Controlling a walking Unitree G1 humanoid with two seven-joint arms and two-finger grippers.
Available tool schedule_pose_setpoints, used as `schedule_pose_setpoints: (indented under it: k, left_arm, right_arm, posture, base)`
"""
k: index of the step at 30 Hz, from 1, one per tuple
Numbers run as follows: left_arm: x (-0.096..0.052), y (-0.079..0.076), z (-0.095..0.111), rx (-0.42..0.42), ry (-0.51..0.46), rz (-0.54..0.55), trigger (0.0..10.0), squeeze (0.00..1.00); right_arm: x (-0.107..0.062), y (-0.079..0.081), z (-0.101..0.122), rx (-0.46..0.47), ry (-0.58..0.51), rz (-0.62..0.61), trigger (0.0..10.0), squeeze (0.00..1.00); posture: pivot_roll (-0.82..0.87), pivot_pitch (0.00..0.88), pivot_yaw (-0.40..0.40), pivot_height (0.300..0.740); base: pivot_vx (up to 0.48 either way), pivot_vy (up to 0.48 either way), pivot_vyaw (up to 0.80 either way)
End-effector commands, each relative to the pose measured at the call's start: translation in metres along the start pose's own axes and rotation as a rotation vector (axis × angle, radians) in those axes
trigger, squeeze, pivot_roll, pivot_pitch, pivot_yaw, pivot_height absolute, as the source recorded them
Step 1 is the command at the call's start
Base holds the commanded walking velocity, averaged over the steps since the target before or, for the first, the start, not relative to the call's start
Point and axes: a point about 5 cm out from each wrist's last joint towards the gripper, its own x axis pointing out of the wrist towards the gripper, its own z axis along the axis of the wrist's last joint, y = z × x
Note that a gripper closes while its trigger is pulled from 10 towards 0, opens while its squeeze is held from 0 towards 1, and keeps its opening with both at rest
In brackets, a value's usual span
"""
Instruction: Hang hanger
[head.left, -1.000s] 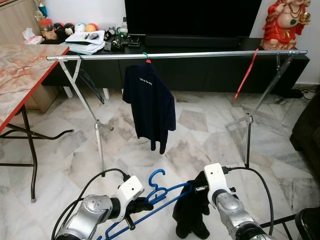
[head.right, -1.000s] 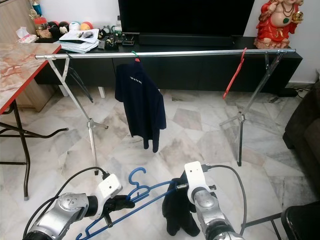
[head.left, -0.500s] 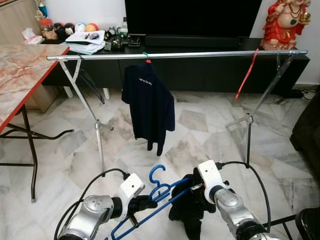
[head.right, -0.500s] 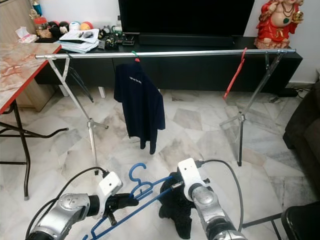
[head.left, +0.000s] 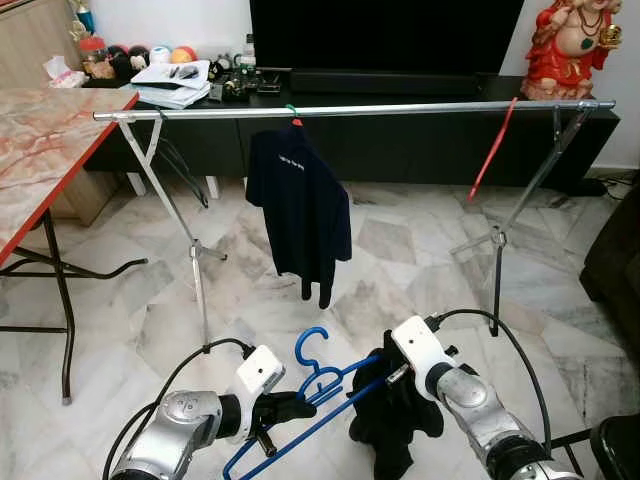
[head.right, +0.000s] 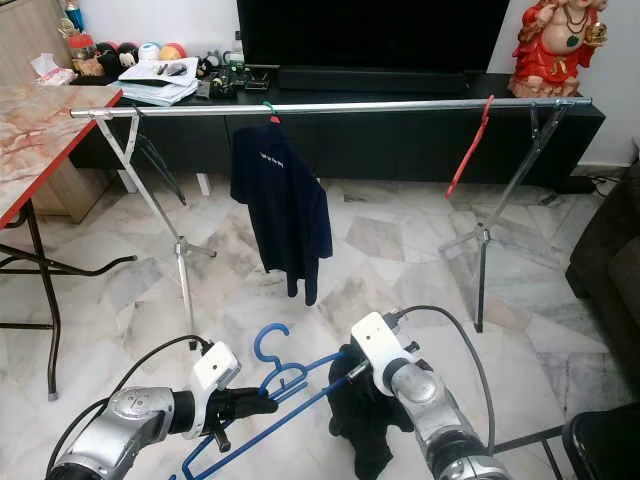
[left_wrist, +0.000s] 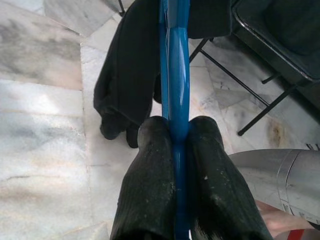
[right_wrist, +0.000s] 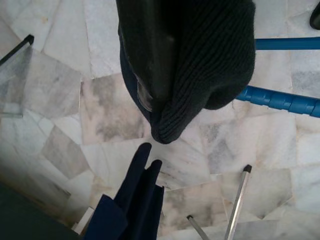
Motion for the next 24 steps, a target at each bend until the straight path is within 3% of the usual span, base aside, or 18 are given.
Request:
schedule_pose_setpoints:
  k: [1,10,18,21,24]
  left_arm:
    - [0.000,-0.004,0.003,0.009,-0.013,-0.027,10.0,0.00]
    - [0.001,-0.003,0.002,0.016,-0.015,-0.012,10.0,0.00]
    - [-0.001,-0.004,-0.004,0.008,0.009,-0.016,10.0,0.00]
    - [-0.001,-0.005,-0.004,0.006,0.007,-0.019,10.0,0.00]
    - [0.001,-0.005,-0.004,0.006,0.006,-0.023,10.0,0.00]
  right_arm:
    - [0.001,0.002,0.009,-0.039,-0.047,0.028,10.0,0.00]
    - [-0.001,0.009,0.010,-0.084,-0.074,0.125,10.0,0.00]
    - [-0.013,-0.004,0.019,-0.318,-0.160,0.205,10.0,0.00]
    - [-0.018,-0.006,0.025,-0.333,-0.212,0.256,10.0,0.00]
    - [-0.024,0.000,0.032,-0.285,-0.288,0.363,10.0,0.00]
  posture:
    - [-0.02,0.066,-0.009,0.740]
    - [-0.02,0.068,-0.010,0.740]
    - [-0.03,0.078,-0.008,0.740]
    - [-0.03,0.081,-0.007,0.740]
    - [-0.04,0.084,-0.006,0.740]
  base:
    - [0.000,0.000,0.00]
    - [0.000,0.000,0.00]
    - [0.000,0.000,0.00]
    - [0.000,0.000,0.00]
    - [0.000,0.000,0.00]
